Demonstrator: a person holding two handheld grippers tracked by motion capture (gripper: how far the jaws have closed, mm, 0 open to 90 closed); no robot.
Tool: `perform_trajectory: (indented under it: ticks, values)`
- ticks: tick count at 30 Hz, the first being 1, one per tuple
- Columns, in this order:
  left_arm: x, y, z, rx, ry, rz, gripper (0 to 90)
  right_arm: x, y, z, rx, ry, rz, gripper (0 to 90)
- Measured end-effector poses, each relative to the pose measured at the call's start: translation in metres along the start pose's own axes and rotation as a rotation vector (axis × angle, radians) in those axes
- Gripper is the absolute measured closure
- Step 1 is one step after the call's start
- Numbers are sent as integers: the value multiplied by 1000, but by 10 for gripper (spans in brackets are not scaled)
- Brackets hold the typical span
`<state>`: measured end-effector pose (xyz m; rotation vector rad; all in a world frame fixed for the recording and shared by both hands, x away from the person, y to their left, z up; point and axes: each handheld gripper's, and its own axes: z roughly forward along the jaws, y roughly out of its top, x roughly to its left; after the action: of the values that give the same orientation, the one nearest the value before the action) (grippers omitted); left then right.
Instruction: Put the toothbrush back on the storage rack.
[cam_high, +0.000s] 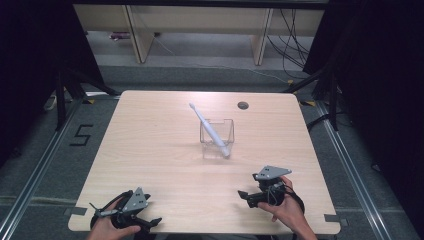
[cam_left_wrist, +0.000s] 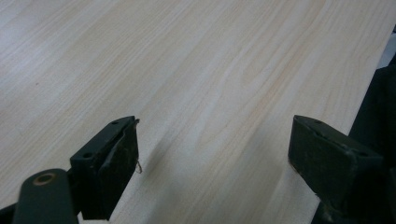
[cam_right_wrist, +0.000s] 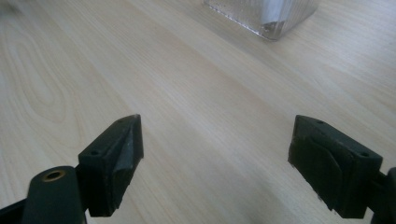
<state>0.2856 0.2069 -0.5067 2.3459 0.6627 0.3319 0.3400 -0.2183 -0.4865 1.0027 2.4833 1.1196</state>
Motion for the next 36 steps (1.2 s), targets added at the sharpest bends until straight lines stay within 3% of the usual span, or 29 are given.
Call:
perform_trajectory:
  ticks: [2, 3, 4, 9, 11, 13, 15, 19, 22, 26, 36]
  values:
    - [0, 0, 0, 0, 3, 4, 157, -1, -1, -2, -1, -12, -16, 182]
    - [0, 0, 0, 1, 3, 5, 157, 1, -2, -2, 10, -4, 18, 182]
    - [0, 0, -1, -6, 7, 5, 157, 0, -3, -1, 0, 0, -2, 181]
    - [-1, 1, 0, -15, -2, -9, 157, 3, -6, -2, 28, -6, 13, 180]
    - [-1, 1, -2, -13, 7, 12, 157, 2, -6, -1, 23, 2, -15, 180]
    - [-3, 1, -1, -16, 6, -17, 157, 2, -6, 0, 10, 12, -26, 179]
    - [-2, 1, -1, -16, 7, -7, 157, 5, -6, 0, 22, 10, -1, 178]
    - [-2, 1, -1, -6, -1, -14, 157, 5, -6, 0, 24, 11, 0, 178]
    - [-2, 0, 0, -24, 3, -13, 157, 4, -6, 0, 25, -2, -21, 178]
    - [-2, 0, 0, -25, 3, -19, 157, 4, -6, 3, 22, 19, -50, 177]
    - [-2, 0, 1, -24, 3, -21, 157, 5, -5, 3, 30, 23, -43, 177]
